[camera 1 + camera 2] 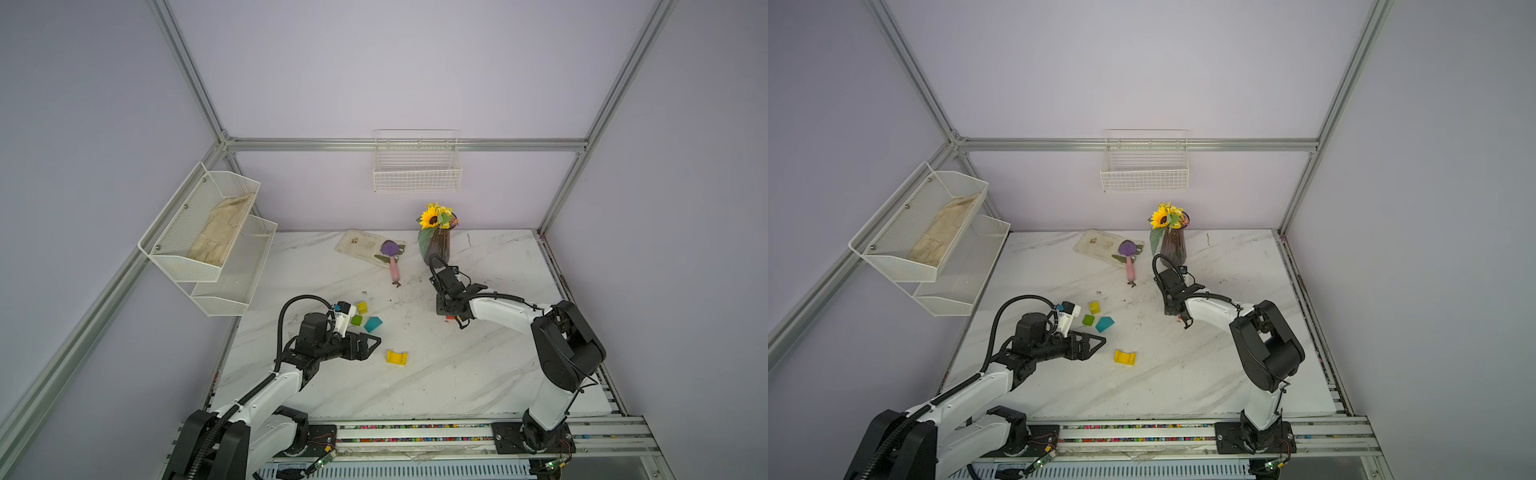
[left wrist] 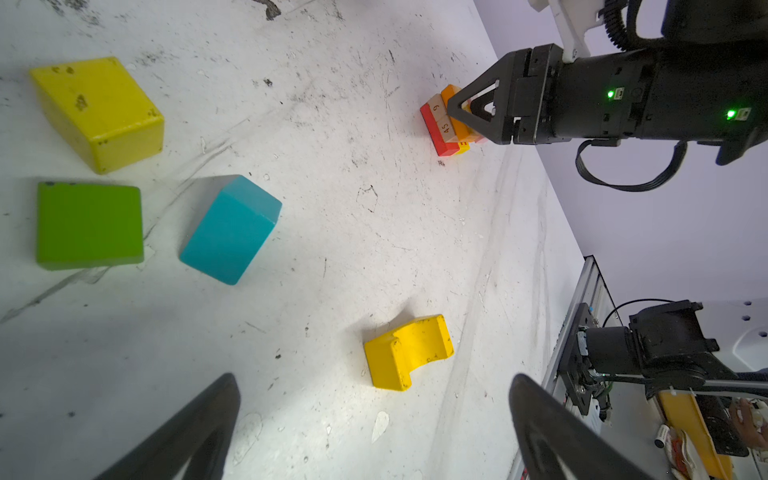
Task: Build the wood block tower
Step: 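Lower the orange bar onto the top pale bar beside the pink block, then open the right gripper and adjust it over the stack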
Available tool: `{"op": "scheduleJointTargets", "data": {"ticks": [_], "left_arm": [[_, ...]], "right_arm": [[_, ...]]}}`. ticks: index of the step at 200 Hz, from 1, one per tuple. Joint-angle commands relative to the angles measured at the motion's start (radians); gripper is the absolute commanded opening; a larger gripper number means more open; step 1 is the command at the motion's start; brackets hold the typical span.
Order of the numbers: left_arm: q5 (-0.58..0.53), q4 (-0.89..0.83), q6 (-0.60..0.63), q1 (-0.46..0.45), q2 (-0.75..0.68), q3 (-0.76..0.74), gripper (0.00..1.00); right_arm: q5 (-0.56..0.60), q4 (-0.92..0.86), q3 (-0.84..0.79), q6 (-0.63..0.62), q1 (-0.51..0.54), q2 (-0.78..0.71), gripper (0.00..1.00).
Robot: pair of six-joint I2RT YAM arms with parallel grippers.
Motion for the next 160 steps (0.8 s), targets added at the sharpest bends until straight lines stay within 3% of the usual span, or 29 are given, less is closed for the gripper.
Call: {"op": "scheduleJointTargets", "data": {"ticks": [1,61,118,160], "left_arm": [[0.008,0.026,0.017,-0.005,-0.001,0.025,1.0],[0.01,0.026,0.017,-0.006,-0.004,0.024,1.0],[0.011,0.026,0.018,-0.006,-0.006,0.024,1.0],[0.01,0.026,0.019,-0.008,-0.005,0.024,1.0]], "right_arm": [[-0.005,-0.038,0.016,0.012,-0.006,-0.048,0.5],[-0.011,-0.029,-0.026,0.002,-0.006,-0.147,0.65],[-0.002,-0.024,-0.049,-0.008,-0.043,-0.151,0.91],[-0.043,-0.013,-0.046,-0.017,-0.072,-0.112,0.94]]}}
